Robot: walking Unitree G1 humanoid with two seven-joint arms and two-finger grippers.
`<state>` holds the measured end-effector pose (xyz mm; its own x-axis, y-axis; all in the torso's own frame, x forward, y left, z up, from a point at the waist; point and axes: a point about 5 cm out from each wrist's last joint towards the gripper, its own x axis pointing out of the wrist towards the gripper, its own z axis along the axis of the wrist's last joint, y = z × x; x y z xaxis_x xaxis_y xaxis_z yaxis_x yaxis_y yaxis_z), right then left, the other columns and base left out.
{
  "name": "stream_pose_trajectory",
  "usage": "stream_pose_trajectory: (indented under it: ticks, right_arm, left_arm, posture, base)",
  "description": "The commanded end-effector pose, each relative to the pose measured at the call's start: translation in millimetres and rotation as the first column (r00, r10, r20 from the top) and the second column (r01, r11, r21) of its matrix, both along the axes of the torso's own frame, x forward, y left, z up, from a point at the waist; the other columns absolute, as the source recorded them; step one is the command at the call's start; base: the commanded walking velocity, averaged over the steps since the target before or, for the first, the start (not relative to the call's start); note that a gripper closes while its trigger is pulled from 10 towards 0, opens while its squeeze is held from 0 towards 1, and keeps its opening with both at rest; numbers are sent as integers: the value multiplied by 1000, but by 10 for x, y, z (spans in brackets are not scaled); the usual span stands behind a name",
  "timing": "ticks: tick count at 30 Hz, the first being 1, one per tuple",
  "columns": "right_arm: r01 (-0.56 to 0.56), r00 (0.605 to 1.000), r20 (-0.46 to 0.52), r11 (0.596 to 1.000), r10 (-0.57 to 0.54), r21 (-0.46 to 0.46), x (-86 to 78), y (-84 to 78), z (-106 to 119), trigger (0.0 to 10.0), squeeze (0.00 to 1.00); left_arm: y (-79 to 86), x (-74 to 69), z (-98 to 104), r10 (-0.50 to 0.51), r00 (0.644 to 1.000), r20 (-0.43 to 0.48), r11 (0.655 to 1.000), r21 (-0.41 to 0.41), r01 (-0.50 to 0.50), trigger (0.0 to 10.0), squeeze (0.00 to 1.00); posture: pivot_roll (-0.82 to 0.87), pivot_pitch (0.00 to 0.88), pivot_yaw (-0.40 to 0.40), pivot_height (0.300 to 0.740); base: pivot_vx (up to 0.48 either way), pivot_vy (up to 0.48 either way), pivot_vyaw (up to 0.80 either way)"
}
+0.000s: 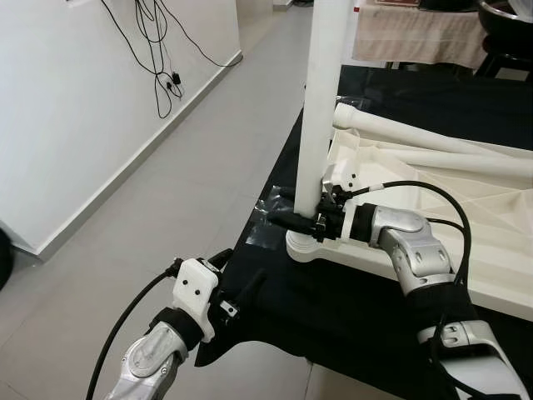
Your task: Building children table
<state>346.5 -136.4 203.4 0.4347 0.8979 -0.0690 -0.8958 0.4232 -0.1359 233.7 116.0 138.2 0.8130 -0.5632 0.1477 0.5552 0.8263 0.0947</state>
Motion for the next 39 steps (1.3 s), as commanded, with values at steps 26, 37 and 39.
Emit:
stream_pose_trajectory:
  ticks: [26, 37, 39]
  right_arm:
    - [495, 869, -35, 864, -494, 91, -270, 372, -350, 10000, 1000]
    - [-28, 999, 23, 998, 26, 65, -315, 424, -72, 10000, 0]
    - [-62, 998, 16, 996, 61, 59, -262, 411, -51, 10000, 0]
  left_arm:
    - [98, 30, 6, -1, 1000, -11, 1000, 10, 1, 10000, 0]
    - [75, 41, 7, -7, 1000, -13, 1000, 5, 7, 10000, 0]
    - [75, 41, 7, -5, 1000, -12, 1000, 5, 5, 10000, 0]
  posture:
    - [-4, 200, 59, 740]
    - [2, 192, 53, 740]
    - [2, 192, 53, 740]
  base:
    - [0, 0, 0]
    - [0, 0, 0]
    - [0, 0, 0]
